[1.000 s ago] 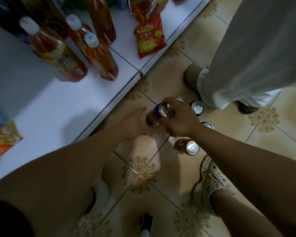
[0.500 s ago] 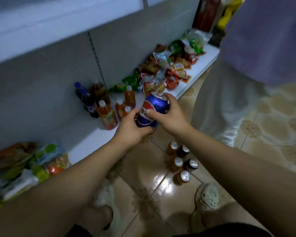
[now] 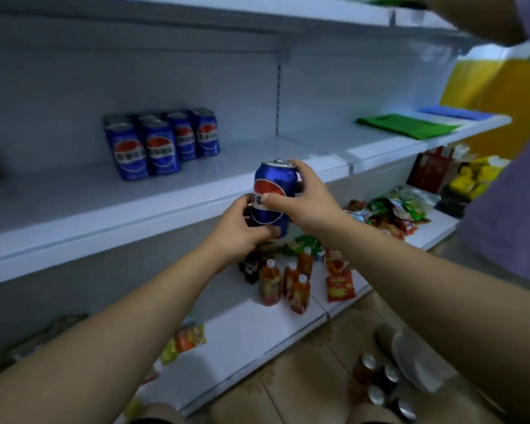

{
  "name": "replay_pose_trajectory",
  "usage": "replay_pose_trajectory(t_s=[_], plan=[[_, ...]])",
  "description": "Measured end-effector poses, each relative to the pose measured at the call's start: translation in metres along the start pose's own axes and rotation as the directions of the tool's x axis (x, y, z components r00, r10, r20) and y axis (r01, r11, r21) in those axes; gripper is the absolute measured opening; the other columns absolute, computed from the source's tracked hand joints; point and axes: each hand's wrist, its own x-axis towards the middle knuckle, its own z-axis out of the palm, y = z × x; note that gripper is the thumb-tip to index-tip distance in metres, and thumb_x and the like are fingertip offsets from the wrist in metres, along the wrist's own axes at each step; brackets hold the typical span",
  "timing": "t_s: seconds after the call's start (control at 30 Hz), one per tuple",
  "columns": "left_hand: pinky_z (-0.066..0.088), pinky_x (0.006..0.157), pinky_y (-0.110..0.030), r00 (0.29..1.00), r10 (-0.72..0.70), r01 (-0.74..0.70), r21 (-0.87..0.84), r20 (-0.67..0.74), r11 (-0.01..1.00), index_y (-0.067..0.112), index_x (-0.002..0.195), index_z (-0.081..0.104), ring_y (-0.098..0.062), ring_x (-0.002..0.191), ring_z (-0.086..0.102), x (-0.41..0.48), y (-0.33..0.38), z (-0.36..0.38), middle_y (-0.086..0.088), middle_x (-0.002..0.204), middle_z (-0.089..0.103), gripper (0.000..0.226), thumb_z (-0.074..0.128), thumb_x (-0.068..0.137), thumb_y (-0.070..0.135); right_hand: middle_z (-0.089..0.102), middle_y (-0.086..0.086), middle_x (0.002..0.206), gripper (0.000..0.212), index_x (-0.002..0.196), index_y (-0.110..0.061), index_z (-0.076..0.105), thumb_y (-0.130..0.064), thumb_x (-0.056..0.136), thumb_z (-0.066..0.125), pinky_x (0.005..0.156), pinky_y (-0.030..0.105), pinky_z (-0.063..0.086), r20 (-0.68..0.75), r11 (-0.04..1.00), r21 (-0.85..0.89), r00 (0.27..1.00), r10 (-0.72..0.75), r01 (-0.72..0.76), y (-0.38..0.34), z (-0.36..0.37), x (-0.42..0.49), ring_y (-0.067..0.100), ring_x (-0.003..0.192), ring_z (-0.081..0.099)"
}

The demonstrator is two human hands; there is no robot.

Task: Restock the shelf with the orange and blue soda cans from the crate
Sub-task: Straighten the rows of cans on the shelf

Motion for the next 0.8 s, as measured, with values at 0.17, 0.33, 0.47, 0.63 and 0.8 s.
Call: replay_pose_trajectory(t_s=[0.17,0.33,0.47,0.63,0.8], plan=[[0.047,0.080,-0.021,0.998,-0.041,0.045,0.080,-0.056,0.996,0.027,0.124,0.046,-0.001,0.099,0.058,-0.022,0.015,-0.058,0.015,0.106,0.061,0.057,0.075,0.077,0.013,0.052,-0.006,0.118,0.079,0.142,-0.030,0.033,-0.028,0.078,0.078,0.092,0.038,0.052,0.083,0.997,-0.022,0.994,-0.076,0.078,-0.045,0.044,0.006,0.018,0.107,0.058],[0.043,0.073,-0.015,0.987,-0.078,0.101,0.165,-0.139,0.981,0.030,0.123,0.044,0.002,0.095,0.056,-0.035,0.014,-0.100,0.016,0.103,0.060,0.055,0.074,0.079,0.019,0.053,-0.003,0.125,0.083,0.144,-0.030,0.032,-0.030,0.076,0.078,0.095,0.038,0.051,0.167,0.996,0.030,0.982,-0.085,0.082,-0.059,0.086,0.023,0.019,0.110,0.058],[0.045,0.093,-0.029,0.969,-0.131,0.184,0.257,-0.212,0.949,0.023,0.143,0.034,-0.014,0.117,0.054,-0.028,0.004,-0.130,0.003,0.127,0.056,0.077,0.075,0.078,0.030,0.052,-0.004,0.123,0.080,0.144,-0.027,0.031,-0.024,0.078,0.077,0.095,0.037,0.048,0.215,0.996,0.057,0.973,-0.084,0.073,-0.058,0.110,0.046,0.018,0.112,0.055],[0.038,0.101,-0.032,0.955,-0.098,0.236,0.515,-0.281,0.824,0.025,0.149,0.024,-0.018,0.134,0.039,-0.007,-0.012,-0.151,0.001,0.150,0.037,0.080,0.066,0.084,0.046,0.052,-0.004,0.124,0.082,0.145,-0.025,0.030,-0.022,0.078,0.078,0.095,0.036,0.046,0.209,0.995,0.087,0.976,-0.069,0.052,-0.047,0.124,0.083,0.017,0.113,0.054],[0.030,0.111,-0.043,0.971,-0.121,0.238,0.844,-0.206,0.481,0.023,0.145,0.035,-0.021,0.136,0.035,0.021,-0.034,-0.162,0.000,0.152,0.036,0.068,0.041,0.089,0.063,0.053,-0.008,0.115,0.077,0.142,-0.025,0.034,-0.017,0.078,0.078,0.094,0.038,0.046,0.202,0.994,0.105,0.978,-0.050,0.029,-0.030,0.127,0.116,0.015,0.108,0.053]])
